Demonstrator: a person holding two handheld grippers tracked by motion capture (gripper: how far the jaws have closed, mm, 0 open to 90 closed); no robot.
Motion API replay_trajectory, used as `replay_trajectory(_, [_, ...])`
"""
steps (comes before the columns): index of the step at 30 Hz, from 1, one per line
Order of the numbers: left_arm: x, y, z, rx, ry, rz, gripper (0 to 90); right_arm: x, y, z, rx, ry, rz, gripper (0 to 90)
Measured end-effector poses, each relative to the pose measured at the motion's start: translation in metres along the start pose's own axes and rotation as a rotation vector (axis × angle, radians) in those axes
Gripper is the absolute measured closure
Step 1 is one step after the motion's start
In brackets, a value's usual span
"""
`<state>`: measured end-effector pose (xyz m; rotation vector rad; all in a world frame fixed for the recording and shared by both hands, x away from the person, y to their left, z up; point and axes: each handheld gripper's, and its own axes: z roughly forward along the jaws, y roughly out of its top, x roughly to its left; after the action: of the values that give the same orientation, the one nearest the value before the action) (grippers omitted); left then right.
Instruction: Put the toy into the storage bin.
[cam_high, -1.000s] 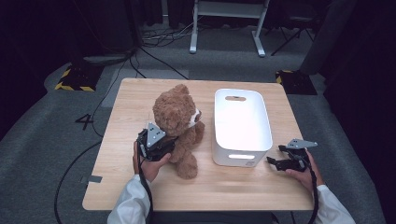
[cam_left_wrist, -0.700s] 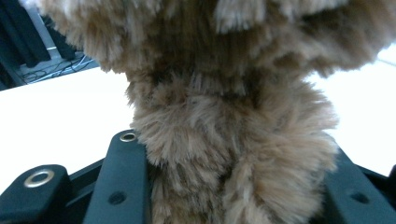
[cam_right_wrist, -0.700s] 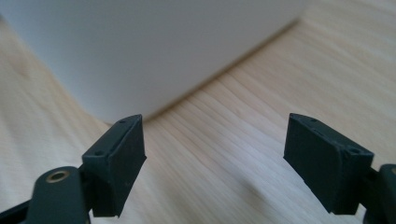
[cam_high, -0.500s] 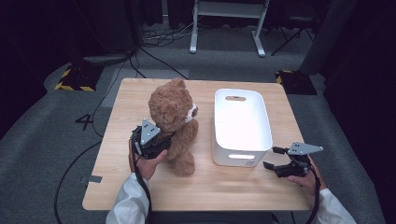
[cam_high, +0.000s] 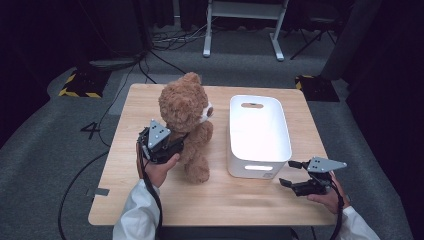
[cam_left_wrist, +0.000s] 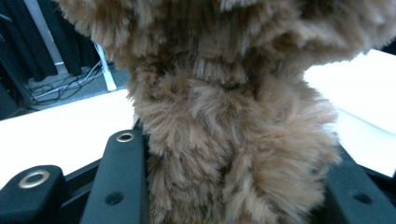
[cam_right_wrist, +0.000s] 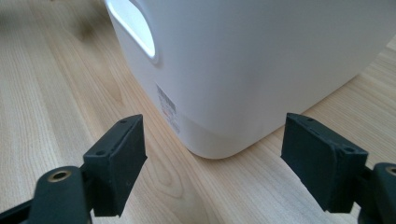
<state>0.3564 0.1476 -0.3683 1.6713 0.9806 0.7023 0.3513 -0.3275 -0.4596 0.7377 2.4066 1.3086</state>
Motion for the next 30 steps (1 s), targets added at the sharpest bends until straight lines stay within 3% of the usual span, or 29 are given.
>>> replay_trajectory(11, [-0.005, 0.023, -0.002, -0.040, -0.018, 0.017, 54.6, 0.004, 0.002, 0.014, -0.003, -0.036, 0.022, 22.1])
replay_trajectory(16, [-0.008, 0.038, -0.005, -0.075, -0.024, 0.027, 54.5, -0.001, 0.005, 0.021, -0.011, -0.062, 0.034, 23.8])
replay_trajectory(30, [-0.016, 0.069, 0.000, -0.112, -0.045, 0.034, 54.3, -0.008, 0.012, 0.032, -0.009, -0.059, 0.036, 24.2])
